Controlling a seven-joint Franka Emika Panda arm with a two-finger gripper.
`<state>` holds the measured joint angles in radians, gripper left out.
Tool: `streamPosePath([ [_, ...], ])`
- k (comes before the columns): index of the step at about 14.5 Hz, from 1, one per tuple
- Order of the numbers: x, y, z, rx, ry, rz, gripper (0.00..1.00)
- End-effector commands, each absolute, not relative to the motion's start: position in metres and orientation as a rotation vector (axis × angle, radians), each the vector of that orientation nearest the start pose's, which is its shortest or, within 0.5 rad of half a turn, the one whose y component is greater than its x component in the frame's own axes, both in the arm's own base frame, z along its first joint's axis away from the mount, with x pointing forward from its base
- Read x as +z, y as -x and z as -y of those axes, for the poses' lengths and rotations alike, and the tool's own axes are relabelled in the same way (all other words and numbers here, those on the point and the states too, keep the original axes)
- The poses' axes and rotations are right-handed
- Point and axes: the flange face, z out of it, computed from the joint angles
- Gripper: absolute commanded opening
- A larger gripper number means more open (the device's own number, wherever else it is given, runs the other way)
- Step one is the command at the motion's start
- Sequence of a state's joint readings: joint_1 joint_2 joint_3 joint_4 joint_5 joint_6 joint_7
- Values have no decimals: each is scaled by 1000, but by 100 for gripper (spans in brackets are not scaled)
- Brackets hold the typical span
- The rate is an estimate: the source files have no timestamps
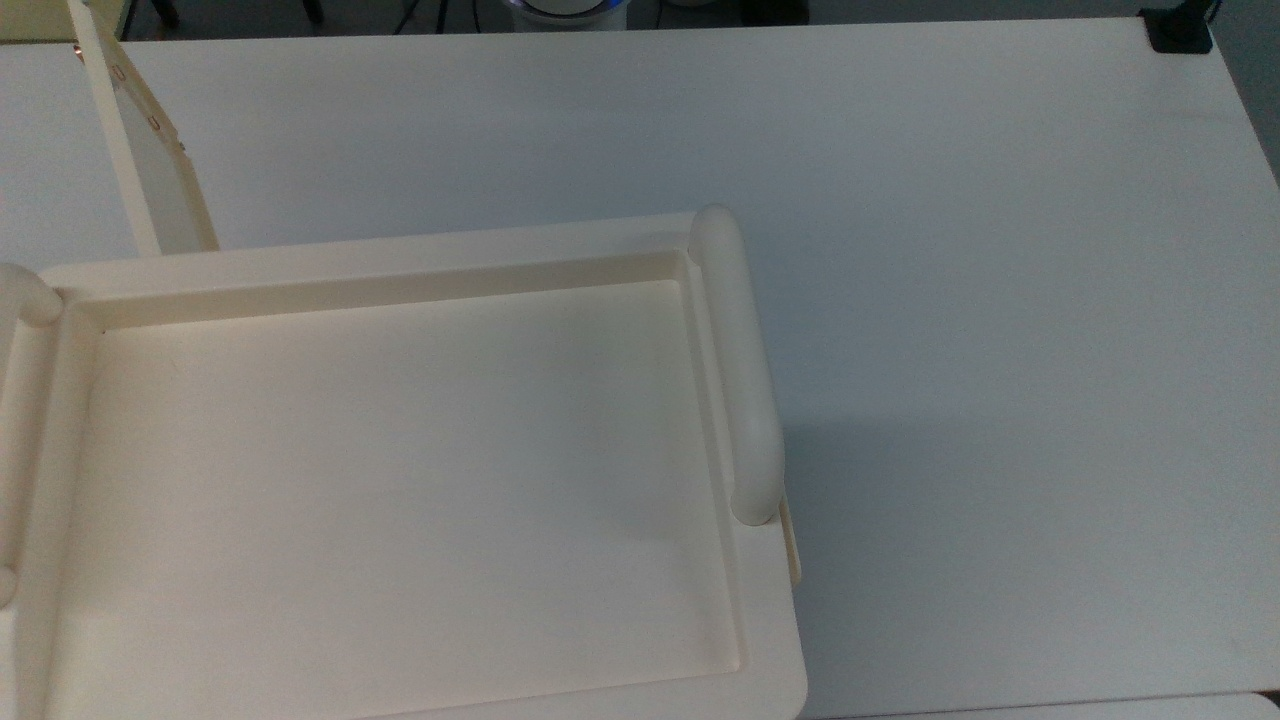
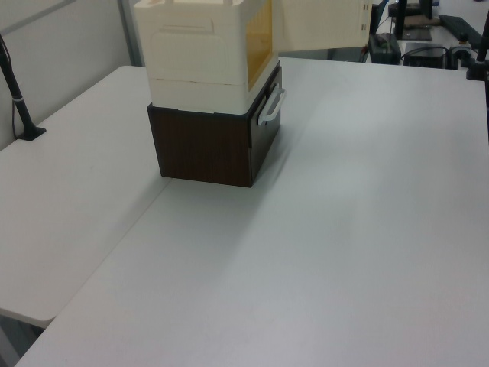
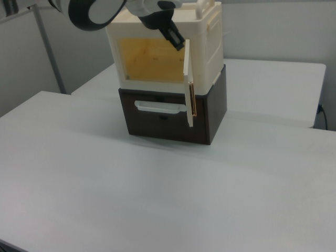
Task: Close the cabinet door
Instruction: 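Push the cream door with the gripper, swinging it shut against the cabinet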
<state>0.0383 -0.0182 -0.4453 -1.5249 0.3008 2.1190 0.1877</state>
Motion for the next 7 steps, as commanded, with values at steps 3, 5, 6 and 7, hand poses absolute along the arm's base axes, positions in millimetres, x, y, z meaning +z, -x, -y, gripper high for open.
streamPosePath([
  [3, 712, -538, 264, -1038, 2542, -1034, 0],
  [5, 696, -539, 278, -1033, 2600, -1003, 1],
  [6, 686, -543, 283, -1022, 2643, -969, 0],
  [7, 678, -545, 288, -1012, 2679, -941, 0],
])
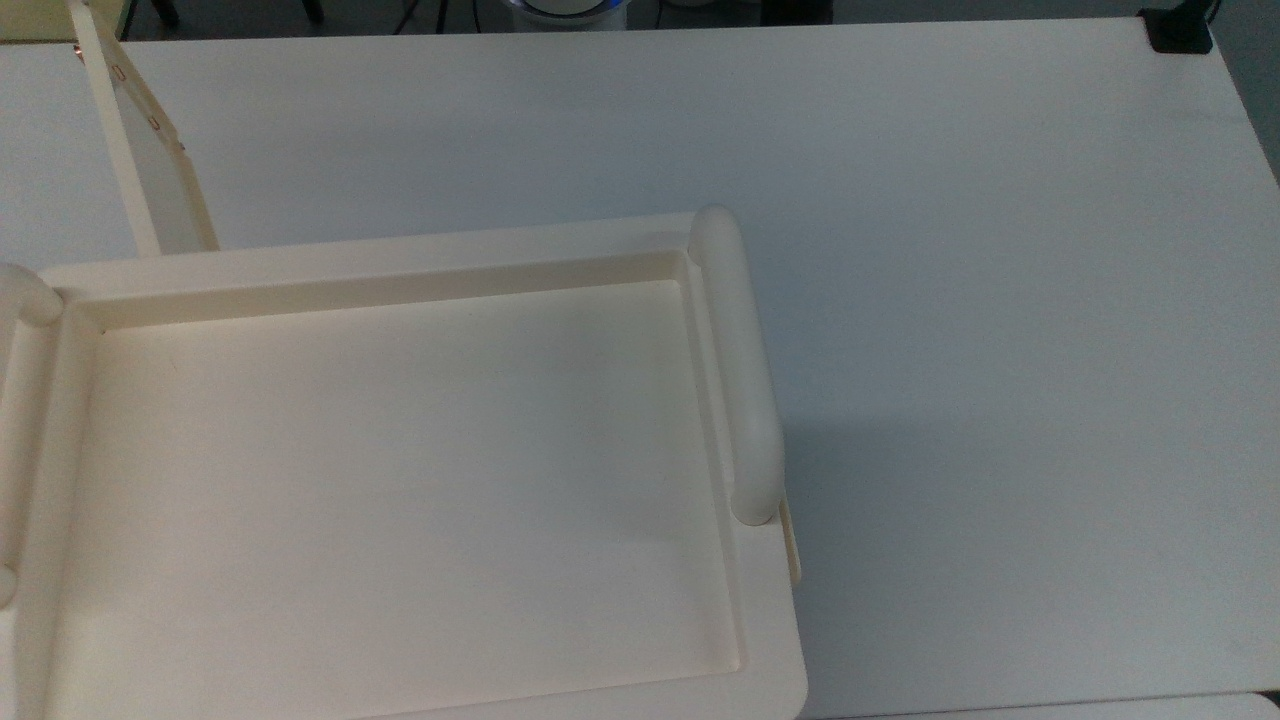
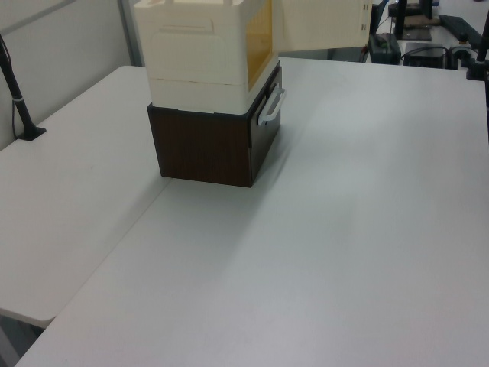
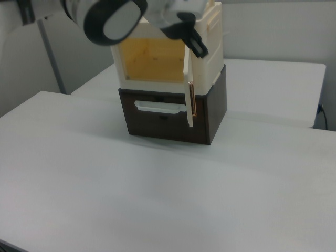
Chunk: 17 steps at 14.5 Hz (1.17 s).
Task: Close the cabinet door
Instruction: 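Push the cream door with the gripper, swinging it shut against the cabinet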
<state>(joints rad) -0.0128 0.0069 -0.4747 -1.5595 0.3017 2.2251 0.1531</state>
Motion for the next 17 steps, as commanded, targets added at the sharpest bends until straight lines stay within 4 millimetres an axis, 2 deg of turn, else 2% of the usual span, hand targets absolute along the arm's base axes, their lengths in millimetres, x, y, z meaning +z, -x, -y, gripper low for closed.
streamPosePath([
  [1, 667, -549, 291, -988, 2710, -921, 0],
  [3, 646, -556, 295, -942, 2744, -911, 0],
  [8, 613, -567, 295, -859, 2827, -835, 0],
  [12, 598, -576, 274, -801, 2820, -801, 0],
  [17, 592, -587, 231, -655, 2827, -696, 1],
])
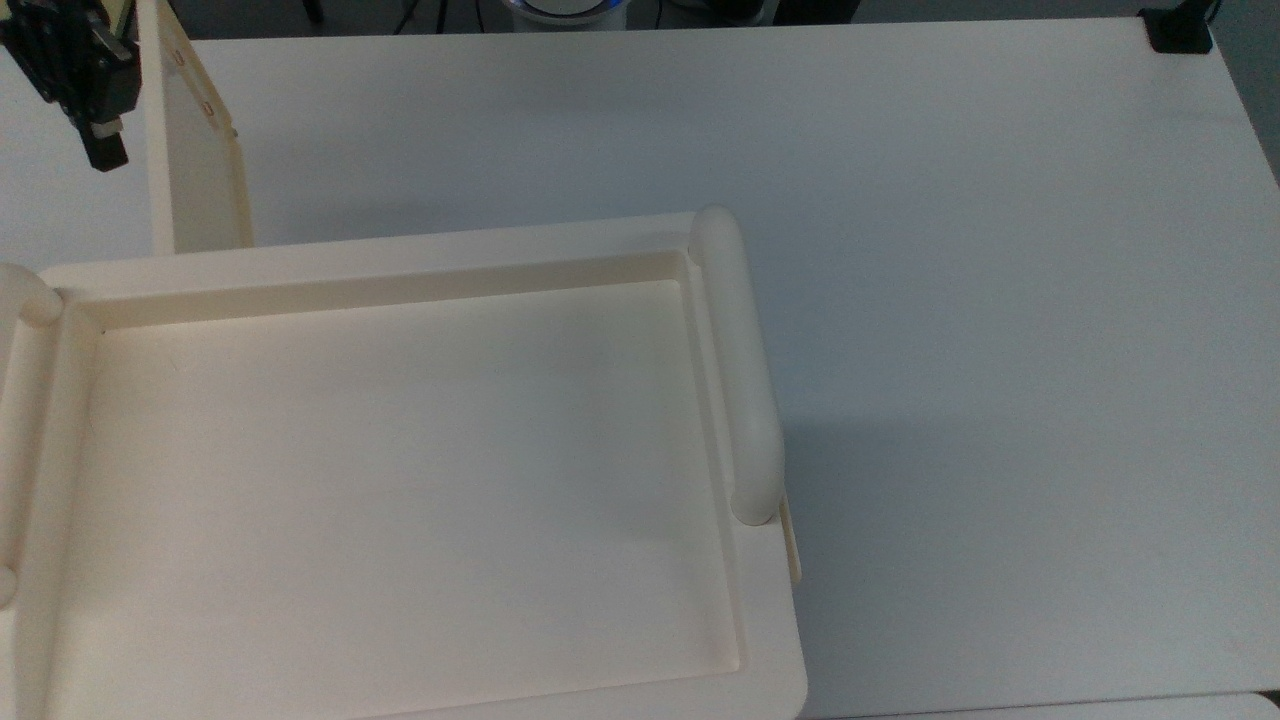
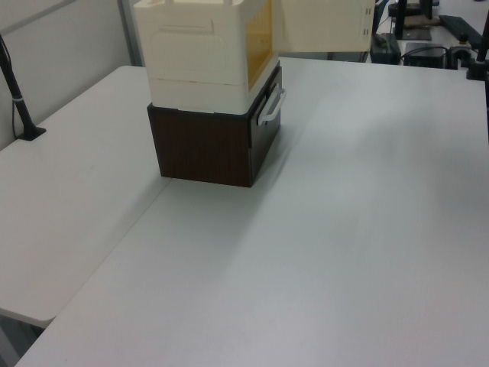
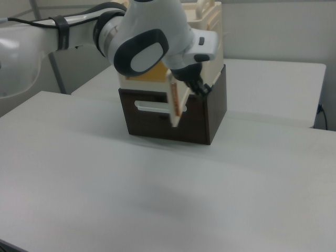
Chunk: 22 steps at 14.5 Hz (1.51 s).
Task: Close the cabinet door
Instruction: 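Push the cream door with the gripper, swinging it shut against the cabinet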
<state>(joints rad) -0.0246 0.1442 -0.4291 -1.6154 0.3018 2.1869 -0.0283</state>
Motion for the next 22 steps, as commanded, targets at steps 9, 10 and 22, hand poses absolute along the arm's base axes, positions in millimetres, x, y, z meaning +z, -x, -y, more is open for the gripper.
streamPosePath([
  [9, 591, -619, 143, -647, 2823, -478, 7],
  [10, 592, -622, 136, -655, 2816, -464, 7],
  [22, 576, -692, 75, -1165, 2577, -512, 3],
])
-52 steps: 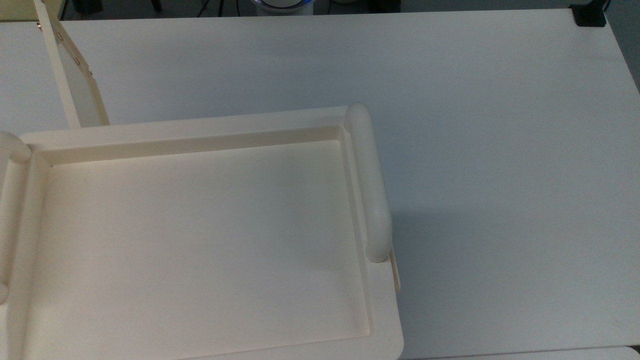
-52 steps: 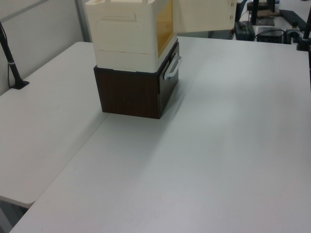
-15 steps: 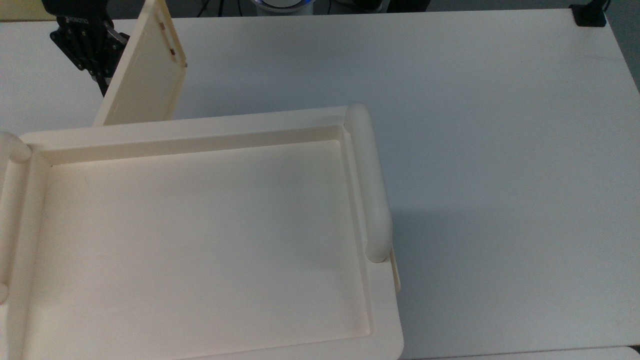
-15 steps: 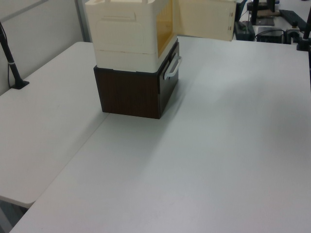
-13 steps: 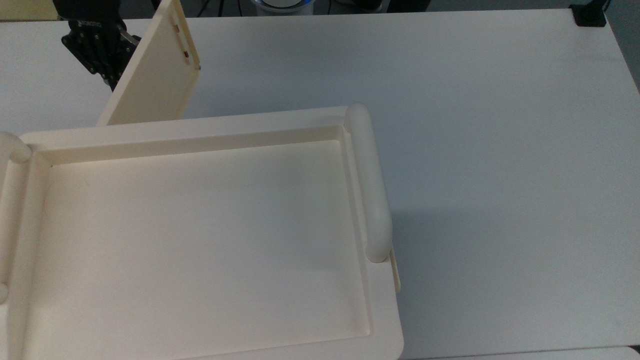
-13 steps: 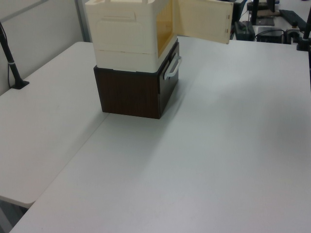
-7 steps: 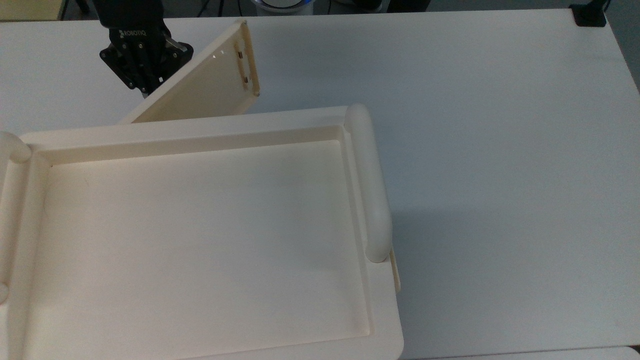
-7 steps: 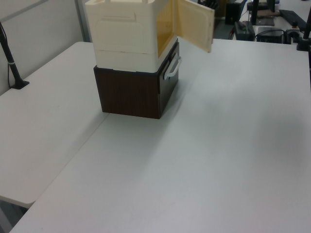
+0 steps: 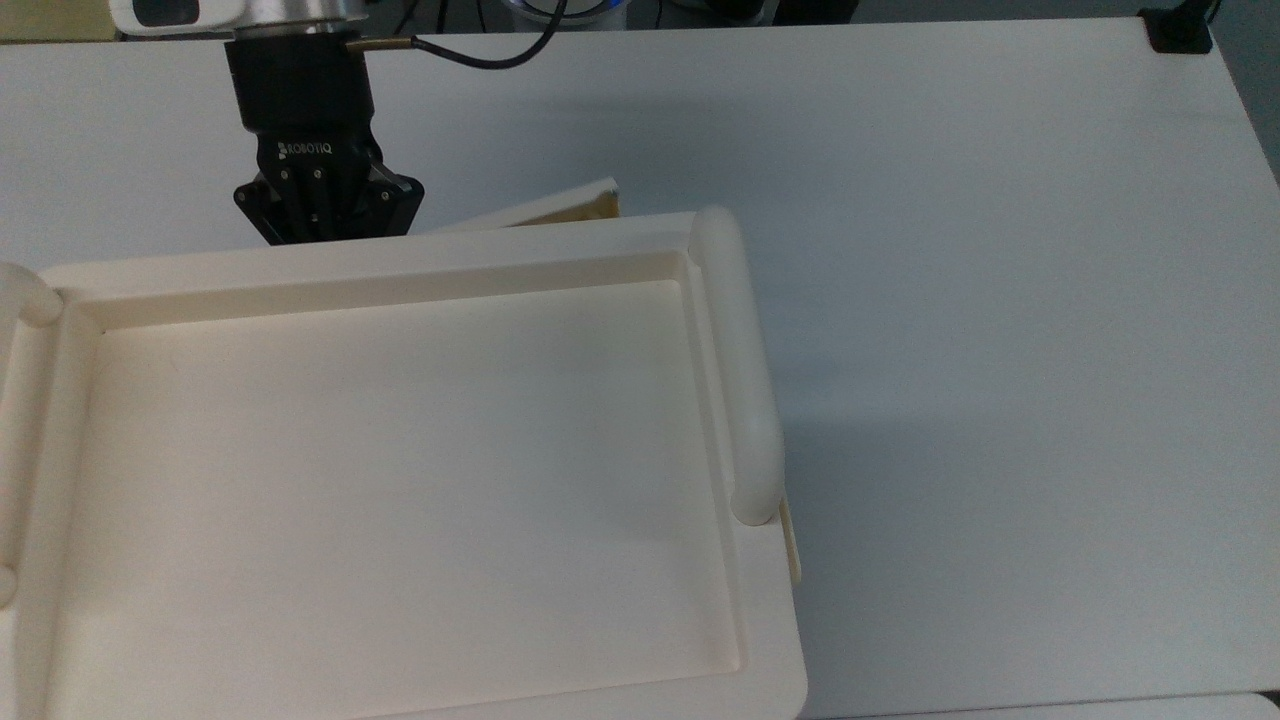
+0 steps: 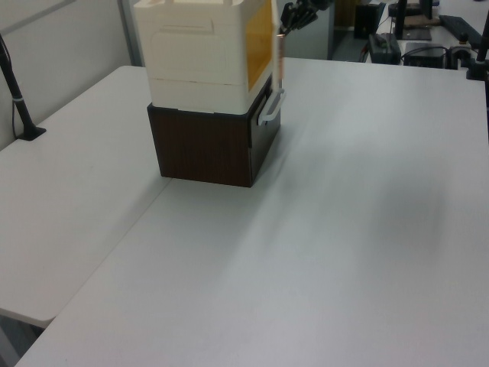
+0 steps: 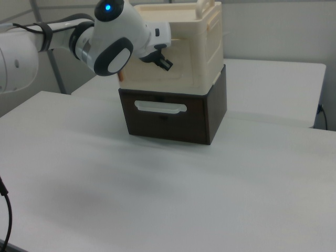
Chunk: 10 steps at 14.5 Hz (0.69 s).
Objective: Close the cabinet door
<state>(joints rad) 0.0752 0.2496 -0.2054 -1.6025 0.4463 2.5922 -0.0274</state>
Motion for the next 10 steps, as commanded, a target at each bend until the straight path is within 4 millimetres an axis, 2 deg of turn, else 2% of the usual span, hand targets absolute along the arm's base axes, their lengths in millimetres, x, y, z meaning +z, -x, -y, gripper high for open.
streamPosePath([
  [1, 576, -694, 72, -1195, 2565, -516, 3],
  [6, 573, -696, 68, -1216, 2562, -510, 3],
  [8, 574, -691, 68, -1205, 2570, -501, 4],
  [10, 568, -684, 68, -1147, 2606, -465, 7],
])
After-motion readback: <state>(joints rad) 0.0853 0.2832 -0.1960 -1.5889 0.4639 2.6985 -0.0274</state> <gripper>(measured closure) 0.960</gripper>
